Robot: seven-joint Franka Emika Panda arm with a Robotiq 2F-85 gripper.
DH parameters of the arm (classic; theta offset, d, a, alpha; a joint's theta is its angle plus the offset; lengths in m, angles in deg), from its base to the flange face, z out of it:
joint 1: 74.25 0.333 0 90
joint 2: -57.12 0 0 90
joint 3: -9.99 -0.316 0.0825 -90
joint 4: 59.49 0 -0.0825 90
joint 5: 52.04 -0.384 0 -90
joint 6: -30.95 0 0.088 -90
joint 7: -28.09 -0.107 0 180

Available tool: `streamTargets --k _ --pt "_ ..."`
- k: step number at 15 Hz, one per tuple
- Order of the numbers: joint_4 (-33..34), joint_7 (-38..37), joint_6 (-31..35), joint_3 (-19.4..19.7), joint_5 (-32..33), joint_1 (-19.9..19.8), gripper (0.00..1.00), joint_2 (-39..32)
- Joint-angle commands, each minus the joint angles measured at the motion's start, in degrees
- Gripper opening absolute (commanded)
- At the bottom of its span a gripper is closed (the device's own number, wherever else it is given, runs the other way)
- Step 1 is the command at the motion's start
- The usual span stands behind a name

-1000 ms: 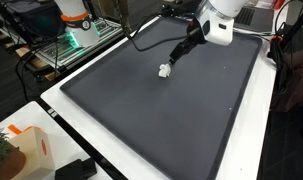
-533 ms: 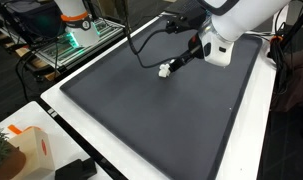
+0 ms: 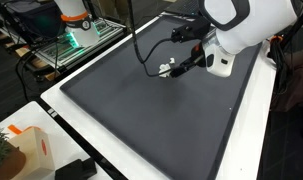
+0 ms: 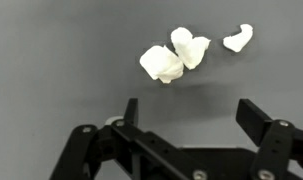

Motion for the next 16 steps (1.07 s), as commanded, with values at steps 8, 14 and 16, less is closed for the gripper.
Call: streamTargets --k 8,14,16 --pt "14.6 -2.8 -9.4 0.4 0.0 -0.2 1.0 -10.0" --pt "13.8 -2.6 -8.3 0.6 0.1 0.0 1.0 -9.7" --pt "14.9 -2.4 -9.5 0.4 -0.1 -0.2 1.0 -10.4"
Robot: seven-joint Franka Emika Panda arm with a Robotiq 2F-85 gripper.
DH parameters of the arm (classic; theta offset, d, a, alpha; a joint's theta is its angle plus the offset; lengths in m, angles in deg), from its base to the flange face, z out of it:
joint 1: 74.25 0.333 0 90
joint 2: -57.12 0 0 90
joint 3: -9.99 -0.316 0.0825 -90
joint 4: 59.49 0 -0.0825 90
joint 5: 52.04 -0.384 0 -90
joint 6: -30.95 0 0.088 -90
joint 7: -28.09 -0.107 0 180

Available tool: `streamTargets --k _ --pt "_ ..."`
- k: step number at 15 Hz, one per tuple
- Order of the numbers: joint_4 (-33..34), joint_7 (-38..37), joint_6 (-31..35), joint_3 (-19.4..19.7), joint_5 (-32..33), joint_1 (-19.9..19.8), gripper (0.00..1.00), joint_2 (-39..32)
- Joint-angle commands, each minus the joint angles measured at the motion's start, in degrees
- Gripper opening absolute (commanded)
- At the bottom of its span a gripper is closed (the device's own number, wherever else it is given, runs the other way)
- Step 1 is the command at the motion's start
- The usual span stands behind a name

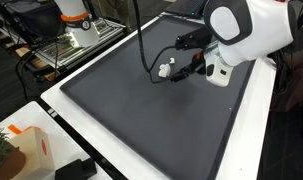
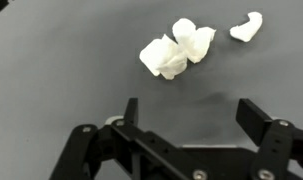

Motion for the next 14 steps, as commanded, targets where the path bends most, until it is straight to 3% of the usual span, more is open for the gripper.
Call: streamTargets --k 1,8,14 --pt "1.0 0.3 -1.5 0.0 0.0 -0.2 1.0 -0.5" --pt "0.5 1.4 -2.8 0.4 1.0 0.1 1.0 1.9" --pt "-15.8 1.7 5.0 1.2 3.0 0.5 1.0 16.3"
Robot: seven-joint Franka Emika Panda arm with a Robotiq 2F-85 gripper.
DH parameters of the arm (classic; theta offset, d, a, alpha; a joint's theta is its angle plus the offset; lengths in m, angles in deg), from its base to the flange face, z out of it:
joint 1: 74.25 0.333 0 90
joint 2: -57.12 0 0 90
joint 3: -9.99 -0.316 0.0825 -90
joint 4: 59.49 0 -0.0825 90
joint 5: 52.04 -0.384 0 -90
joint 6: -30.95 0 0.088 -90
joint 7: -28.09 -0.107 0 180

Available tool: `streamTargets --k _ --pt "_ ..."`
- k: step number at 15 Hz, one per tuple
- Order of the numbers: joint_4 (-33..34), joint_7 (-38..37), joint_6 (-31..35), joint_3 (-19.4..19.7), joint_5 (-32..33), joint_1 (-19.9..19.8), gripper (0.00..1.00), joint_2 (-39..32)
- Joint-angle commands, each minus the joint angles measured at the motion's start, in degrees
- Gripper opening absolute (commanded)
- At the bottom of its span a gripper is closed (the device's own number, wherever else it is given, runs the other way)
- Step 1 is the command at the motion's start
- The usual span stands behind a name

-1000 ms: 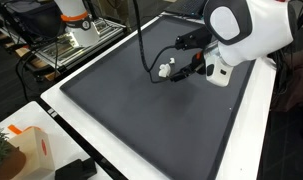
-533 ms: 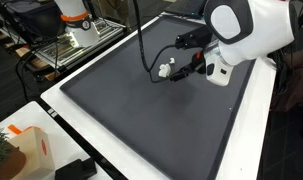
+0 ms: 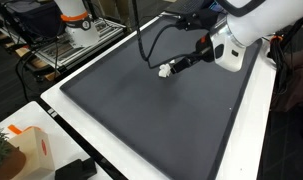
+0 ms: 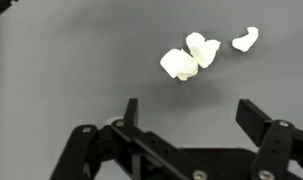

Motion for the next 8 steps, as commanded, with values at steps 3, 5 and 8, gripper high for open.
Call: streamTargets --k 3,5,8 --pt "-18.0 0.9 9.6 -0.3 -0.3 -0.2 1.0 15.2" --pt "-22.6 5.2 14.2 -1.2 -0.3 -0.6 1.0 19.5" --pt "-17.6 5.5 13.4 -1.2 0.3 -0.4 1.0 17.1"
